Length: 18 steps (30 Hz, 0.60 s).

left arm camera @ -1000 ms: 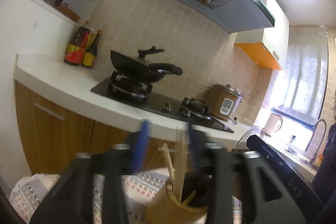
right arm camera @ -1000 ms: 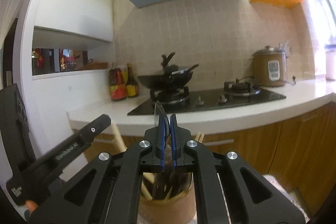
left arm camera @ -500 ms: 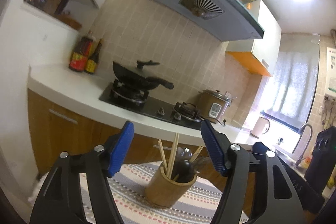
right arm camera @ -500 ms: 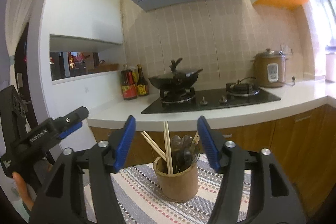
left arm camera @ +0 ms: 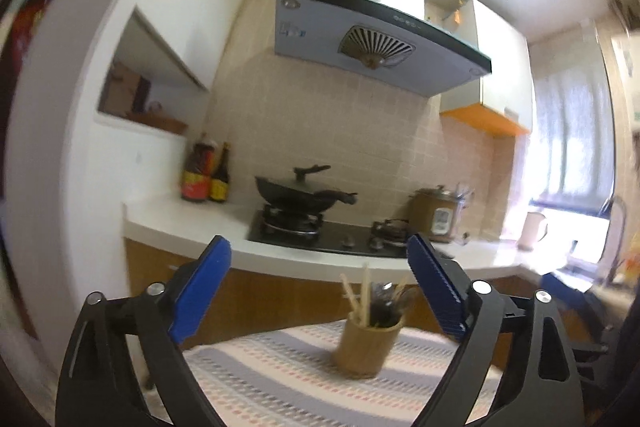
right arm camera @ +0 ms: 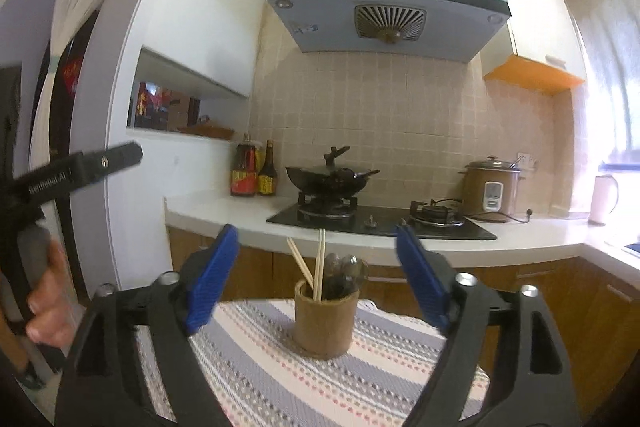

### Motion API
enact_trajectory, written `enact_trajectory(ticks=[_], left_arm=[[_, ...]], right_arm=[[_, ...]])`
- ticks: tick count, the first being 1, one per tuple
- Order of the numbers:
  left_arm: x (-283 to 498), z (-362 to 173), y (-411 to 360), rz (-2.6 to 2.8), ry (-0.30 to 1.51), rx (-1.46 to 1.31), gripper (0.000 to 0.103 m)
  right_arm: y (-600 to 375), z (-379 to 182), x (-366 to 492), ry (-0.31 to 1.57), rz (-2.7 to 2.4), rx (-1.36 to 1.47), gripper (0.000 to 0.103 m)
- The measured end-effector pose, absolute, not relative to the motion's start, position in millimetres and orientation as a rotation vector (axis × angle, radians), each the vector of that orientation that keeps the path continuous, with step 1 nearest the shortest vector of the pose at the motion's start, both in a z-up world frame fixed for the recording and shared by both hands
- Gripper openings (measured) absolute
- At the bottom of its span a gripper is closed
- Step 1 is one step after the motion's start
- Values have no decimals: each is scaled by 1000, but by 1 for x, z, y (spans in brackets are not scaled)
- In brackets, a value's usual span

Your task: Organize utensils

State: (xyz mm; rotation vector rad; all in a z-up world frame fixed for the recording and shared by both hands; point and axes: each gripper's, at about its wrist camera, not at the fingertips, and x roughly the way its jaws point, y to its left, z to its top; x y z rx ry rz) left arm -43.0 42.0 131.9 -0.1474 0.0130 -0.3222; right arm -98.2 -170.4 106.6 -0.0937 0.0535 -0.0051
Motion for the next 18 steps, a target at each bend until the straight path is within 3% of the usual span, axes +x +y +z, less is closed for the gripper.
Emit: enact_trajectory(ticks=[8,18], left_arm=[[-79,104,42,-210,42,-87,95],[-101,85,39,-162,128,-92,95]], right_arm=[[-170,77,-135,47,-84,-47,93],[-181,87,-143,67,-149,-30,93]])
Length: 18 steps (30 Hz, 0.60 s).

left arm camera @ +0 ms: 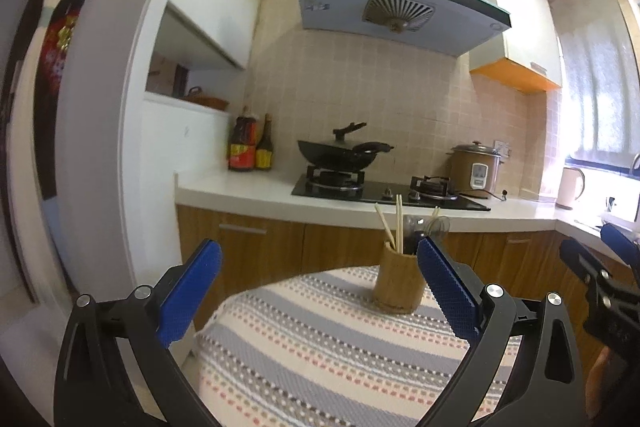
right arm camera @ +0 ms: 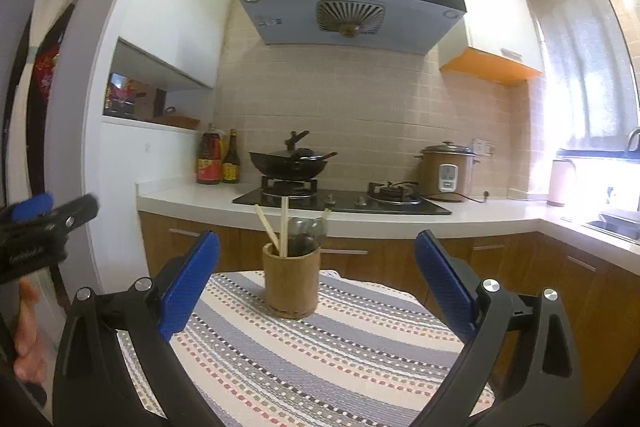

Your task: Organize utensils

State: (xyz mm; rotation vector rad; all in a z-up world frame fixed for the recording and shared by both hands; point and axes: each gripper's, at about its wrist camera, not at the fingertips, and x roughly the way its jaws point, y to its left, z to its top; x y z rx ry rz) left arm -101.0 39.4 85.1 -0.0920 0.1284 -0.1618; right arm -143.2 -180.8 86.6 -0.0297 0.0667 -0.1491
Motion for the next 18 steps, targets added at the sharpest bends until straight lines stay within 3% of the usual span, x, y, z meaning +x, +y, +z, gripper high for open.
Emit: enact_trajectory(ticks=[8,18], left_arm=[[-110,81,26,-14,90,36,95],[-99,70,23,-30,177,-23,95]], right_arm=[[-194,72,-129,138,-214,3,94],[-199,63,-124,165,-237,5,94]])
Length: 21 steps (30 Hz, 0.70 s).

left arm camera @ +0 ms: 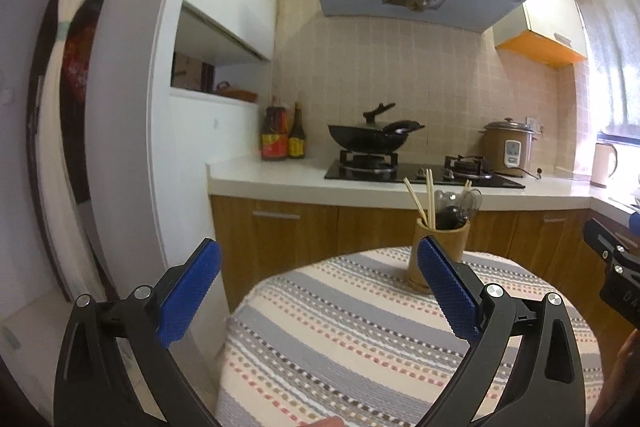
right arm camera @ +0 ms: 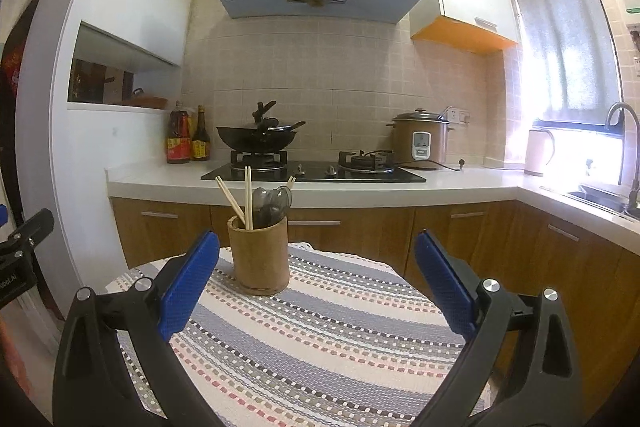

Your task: Organize utensils

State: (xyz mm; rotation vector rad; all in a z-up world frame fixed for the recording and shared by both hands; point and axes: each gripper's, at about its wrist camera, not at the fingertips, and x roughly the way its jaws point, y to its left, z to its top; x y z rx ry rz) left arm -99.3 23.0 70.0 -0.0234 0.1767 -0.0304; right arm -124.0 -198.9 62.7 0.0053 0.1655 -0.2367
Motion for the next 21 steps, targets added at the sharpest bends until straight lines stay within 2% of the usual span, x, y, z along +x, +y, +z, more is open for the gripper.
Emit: enact_trajectory(ticks=[21], left_arm=[[-89,57,8,-87,241,50,95]], right_arm=[[-205,58,-119,191,-244,27,94]])
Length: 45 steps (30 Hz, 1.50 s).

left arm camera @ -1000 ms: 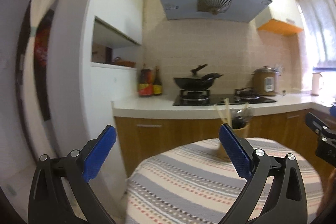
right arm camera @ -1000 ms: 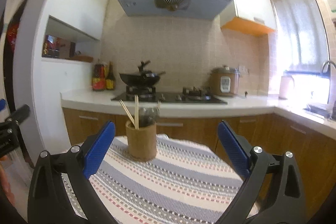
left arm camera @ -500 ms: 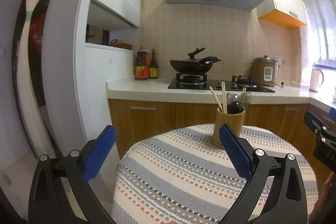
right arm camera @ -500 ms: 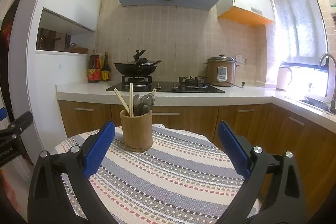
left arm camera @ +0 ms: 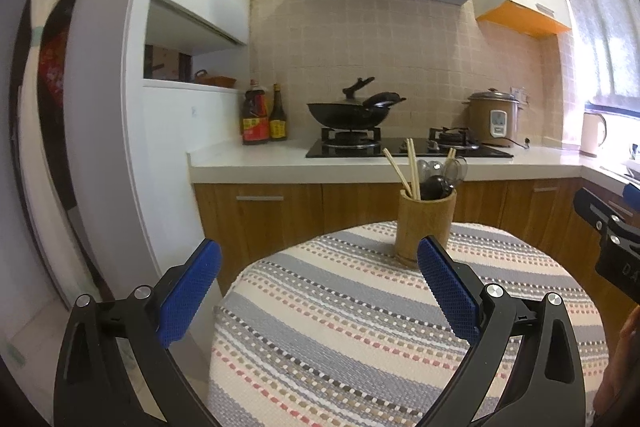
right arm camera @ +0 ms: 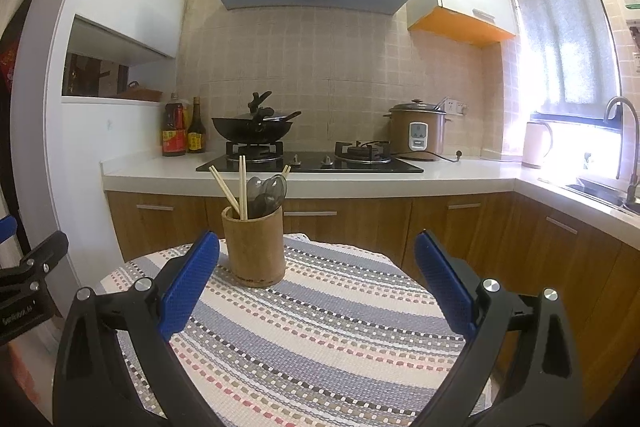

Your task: Organize utensils

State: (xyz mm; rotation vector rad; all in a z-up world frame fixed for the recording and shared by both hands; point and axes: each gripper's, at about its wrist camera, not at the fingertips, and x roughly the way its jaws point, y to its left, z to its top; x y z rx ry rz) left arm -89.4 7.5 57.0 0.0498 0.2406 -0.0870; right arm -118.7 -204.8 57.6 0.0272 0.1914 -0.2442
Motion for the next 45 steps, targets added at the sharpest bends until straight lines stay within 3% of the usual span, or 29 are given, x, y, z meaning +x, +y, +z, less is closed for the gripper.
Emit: enact_trajectory(ticks=[45], left_arm=[[-81,50,10,-92,269,28,95]], right_arm=[[-211,57,-118,193,-232,48,94]])
